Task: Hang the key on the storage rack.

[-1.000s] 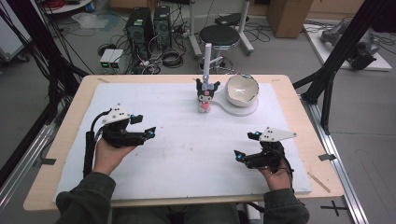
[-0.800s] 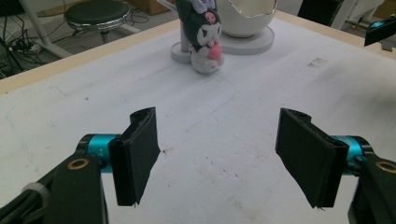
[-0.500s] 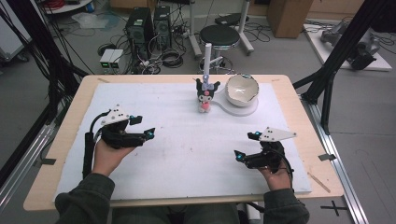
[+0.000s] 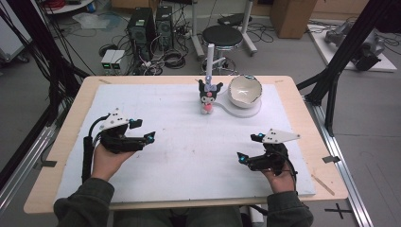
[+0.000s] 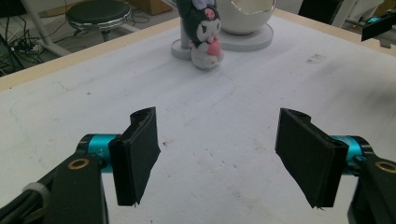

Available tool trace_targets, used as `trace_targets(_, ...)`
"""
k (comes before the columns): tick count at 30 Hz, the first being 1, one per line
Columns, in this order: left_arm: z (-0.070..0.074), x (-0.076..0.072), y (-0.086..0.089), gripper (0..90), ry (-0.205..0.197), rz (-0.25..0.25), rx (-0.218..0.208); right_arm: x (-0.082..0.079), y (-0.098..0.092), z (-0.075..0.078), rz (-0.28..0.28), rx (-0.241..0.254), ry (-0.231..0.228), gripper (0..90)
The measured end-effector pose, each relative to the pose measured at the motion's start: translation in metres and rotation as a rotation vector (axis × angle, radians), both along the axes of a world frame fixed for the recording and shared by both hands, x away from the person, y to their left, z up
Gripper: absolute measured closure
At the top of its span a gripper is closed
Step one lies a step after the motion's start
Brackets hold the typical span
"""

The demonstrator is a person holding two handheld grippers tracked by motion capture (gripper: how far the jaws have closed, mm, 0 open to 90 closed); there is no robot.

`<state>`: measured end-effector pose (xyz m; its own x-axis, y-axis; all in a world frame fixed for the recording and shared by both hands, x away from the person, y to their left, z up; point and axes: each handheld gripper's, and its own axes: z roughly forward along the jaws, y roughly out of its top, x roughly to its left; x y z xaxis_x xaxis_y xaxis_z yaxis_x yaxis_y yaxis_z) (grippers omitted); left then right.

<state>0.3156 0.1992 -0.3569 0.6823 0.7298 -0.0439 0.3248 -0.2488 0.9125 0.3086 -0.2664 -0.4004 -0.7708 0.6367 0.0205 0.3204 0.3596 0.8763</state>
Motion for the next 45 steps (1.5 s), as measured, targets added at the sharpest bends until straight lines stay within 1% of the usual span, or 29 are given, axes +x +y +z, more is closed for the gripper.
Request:
trace_targets(2, -0.0010, -0.0012, 0.0007, 30.4, 0.000, 0.001, 0.000, -0.0006, 0.0005, 0.0000, -0.004, 0.002, 0.008, 10.7)
trace_targets(4, -0.0019, -0.0017, 0.0021, 30.3, 0.003, 0.000, 0.008, -0.0002, 0.0005, -0.0001, 0.000, 0.001, 0.002, 10.7)
trace_targets(9, -0.0026, -0.0031, 0.0036, 30.4, 0.001, 0.003, -0.005, -0.0003, 0.0008, -0.0001, -0.001, 0.002, 0.003, 10.7)
trace_targets(15, -0.0031, -0.0041, 0.0053, 30.4, 0.001, 0.003, -0.002, -0.0003, 0.0010, -0.0003, 0.001, -0.002, 0.005, 10.7)
trace_targets(25, -0.0026, -0.0038, 0.0061, 30.4, -0.001, 0.008, -0.019, -0.0003, 0.0007, -0.0001, -0.001, 0.001, 0.003, 10.7)
trace_targets(26, -0.0026, -0.0034, 0.0064, 30.4, -0.001, 0.009, -0.020, -0.0007, 0.0006, 0.0000, -0.006, 0.002, 0.008, 10.7)
trace_targets(28, -0.0033, -0.0028, 0.0064, 30.4, 0.003, 0.013, -0.022, -0.0001, 0.0005, -0.0002, -0.003, 0.000, 0.003, 10.7)
trace_targets(30, -0.0038, -0.0021, 0.0062, 30.4, 0.006, 0.006, -0.014, 0.0000, 0.0008, -0.0002, -0.001, -0.001, 0.003, 10.7)
trace_targets(45, -0.0036, -0.0032, 0.0070, 30.3, 0.005, 0.011, -0.016, 0.0001, 0.0002, -0.0001, -0.003, -0.001, 0.003, 10.7)
